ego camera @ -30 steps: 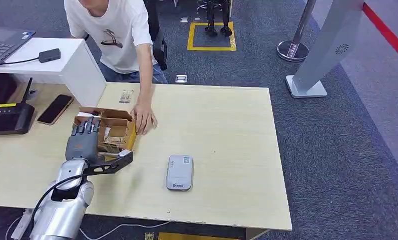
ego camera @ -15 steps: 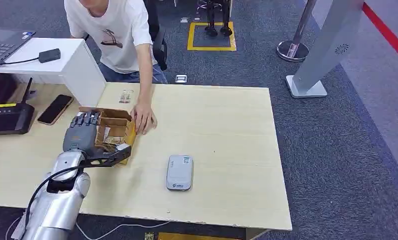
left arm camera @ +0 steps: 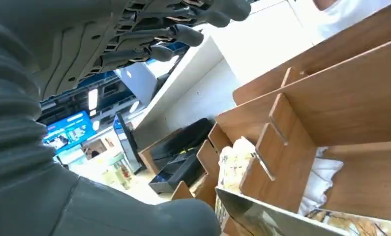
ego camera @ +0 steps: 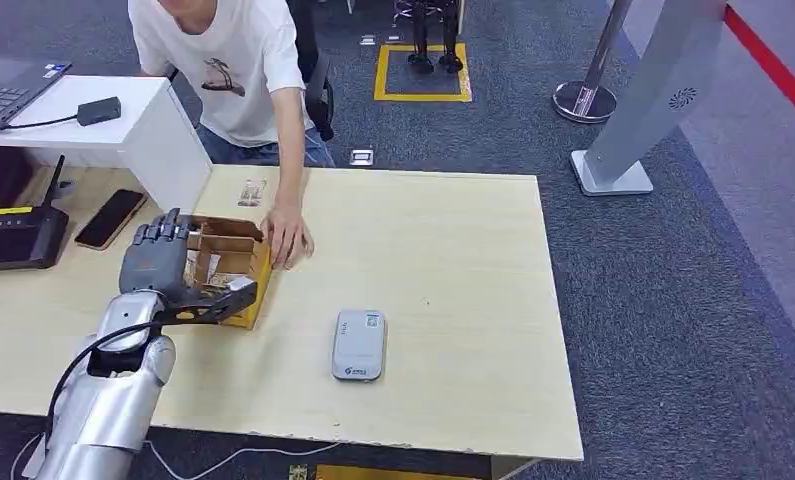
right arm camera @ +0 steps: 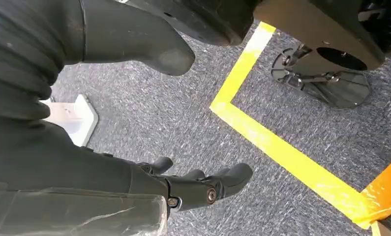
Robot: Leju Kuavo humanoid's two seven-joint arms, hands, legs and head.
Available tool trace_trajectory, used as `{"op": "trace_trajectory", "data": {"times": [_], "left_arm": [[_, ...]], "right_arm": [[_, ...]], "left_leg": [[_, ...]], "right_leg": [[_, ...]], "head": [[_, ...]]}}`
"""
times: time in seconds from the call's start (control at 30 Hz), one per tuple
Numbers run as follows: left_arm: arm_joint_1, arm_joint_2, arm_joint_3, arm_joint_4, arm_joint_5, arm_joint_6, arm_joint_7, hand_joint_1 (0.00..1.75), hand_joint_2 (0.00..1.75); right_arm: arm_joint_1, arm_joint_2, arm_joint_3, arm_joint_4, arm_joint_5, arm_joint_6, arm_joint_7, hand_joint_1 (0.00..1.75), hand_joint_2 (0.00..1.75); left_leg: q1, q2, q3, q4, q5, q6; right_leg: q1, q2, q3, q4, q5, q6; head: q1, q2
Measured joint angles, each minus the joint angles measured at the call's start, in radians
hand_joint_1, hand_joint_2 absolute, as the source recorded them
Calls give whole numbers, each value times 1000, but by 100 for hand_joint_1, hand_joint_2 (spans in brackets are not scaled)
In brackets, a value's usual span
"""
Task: Pass the card to the sensor for recognition and then transmit it.
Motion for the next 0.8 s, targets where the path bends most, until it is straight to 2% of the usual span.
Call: {"op": "trace_trajectory", "data": {"times": [0.27,0.33,0.4,0.47,0.5,0.63,0.8], "left_arm": [[1,-6,0,0,0,-1,-2,0,175],[5,-11,-6,-3,0,16,54,0,175],[23,-18,-31,-36,0,52,142,0,175],[51,-31,-63,-91,0,51,221,0,175],[65,-34,-77,-119,0,50,235,0,175],[98,-55,-94,-181,0,52,232,0,175],[112,-61,-99,-209,0,52,229,0,175]], "right_arm": [[0,1,0,0,-2,-2,0,0,175],[0,1,0,0,-8,-8,0,0,175],[3,2,0,0,-20,-17,0,0,175],[7,5,-1,0,-26,-22,0,0,175],[9,6,-1,0,-28,-24,0,0,175],[15,12,-1,0,-33,-26,-3,0,175],[18,12,-1,0,-31,-27,-3,0,175]], "left_leg": [[0,0,0,0,0,0],[0,0,0,0,0,0],[0,0,0,0,0,0],[0,0,0,0,0,0],[0,0,0,0,0,0],[0,1,-1,0,-1,0],[0,0,-1,0,0,0]], "right_leg": [[0,0,0,0,0,0],[0,0,0,0,0,0],[0,0,0,0,0,0],[0,0,0,0,0,0],[0,0,0,0,0,0],[0,0,-1,0,0,0],[0,0,-1,0,0,0]], "head": [[0,0],[0,0],[0,0],[0,0],[0,0],[0,0],[0,0]]}}
